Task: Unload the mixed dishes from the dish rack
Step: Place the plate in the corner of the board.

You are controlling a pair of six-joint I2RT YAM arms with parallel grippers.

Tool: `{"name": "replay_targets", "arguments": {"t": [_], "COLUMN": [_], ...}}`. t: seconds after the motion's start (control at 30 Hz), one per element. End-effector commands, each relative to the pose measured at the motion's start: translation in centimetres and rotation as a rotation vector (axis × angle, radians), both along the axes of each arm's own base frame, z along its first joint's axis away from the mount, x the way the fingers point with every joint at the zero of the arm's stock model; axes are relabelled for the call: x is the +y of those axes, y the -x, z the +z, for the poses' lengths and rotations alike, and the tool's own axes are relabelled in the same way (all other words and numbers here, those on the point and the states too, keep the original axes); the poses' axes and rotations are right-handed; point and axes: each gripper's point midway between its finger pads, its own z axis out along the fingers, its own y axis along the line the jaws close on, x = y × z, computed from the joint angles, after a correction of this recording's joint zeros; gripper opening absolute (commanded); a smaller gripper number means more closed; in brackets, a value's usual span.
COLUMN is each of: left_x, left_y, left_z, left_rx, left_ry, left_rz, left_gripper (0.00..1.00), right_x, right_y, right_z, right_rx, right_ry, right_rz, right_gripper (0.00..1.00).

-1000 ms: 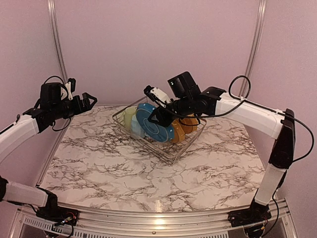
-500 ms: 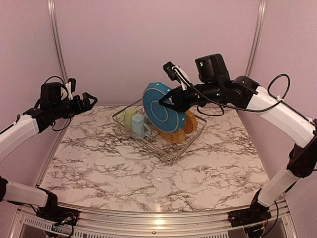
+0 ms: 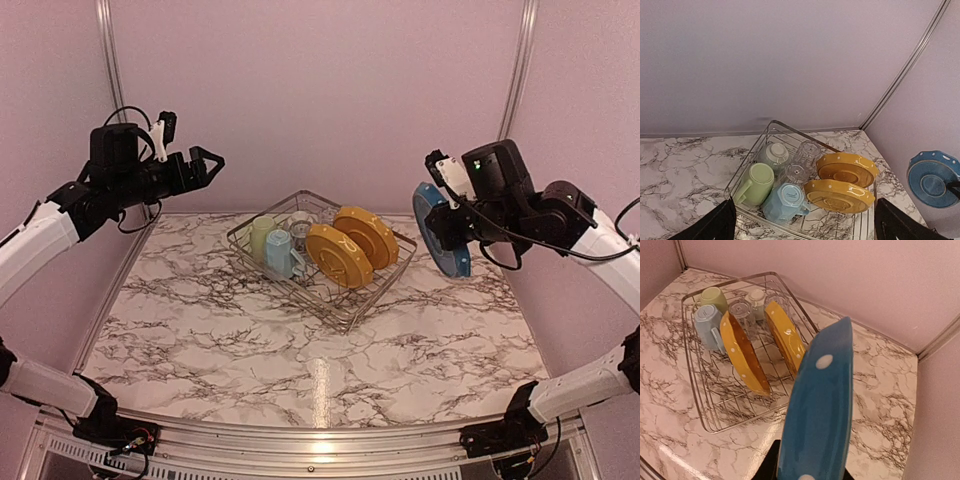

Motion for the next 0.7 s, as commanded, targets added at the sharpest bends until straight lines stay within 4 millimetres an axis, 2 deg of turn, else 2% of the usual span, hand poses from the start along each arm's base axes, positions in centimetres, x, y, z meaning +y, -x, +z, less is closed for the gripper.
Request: {"name": "replay_targets", "arguments": {"t": [0.0, 0.13, 0.3, 0.5, 0.67], "left_x": [1.2, 2.6, 3.4, 5.0, 5.3], "left_y": [-0.2, -0.3, 0.0, 1.0, 1.5], "left_z": [3.6, 3.8, 2.3, 1.7, 2.2], "left_rx": [-0.083, -0.13, -0.138, -0.162, -0.181], "left_ry": [-0.038, -0.086, -0.152, -0.18, -0.172], "left_rz": [0.07, 0.134, 0.157, 0.212, 0.215], "left_gripper": [0.99, 0.99, 0.99, 0.99, 0.99], "right_x": [-7.4, -11.1, -14.4, -16.9, -17.8], "right_y": [-1.6, -2.8, -4.1, -5.0, -5.3], "right_z": [-0.7, -4.7, -9.9, -14.7, -17.8], "right_rx": [-0.067, 0.006, 0.092, 0.177, 0.24], "right_ry": [0.139, 0.181, 0.247, 0.361, 0.449], "right_rz": [-0.33, -0.458, -0.559, -0.654, -0.725], "right_gripper": [0.0, 0.0, 0.0, 0.0, 0.0]}}
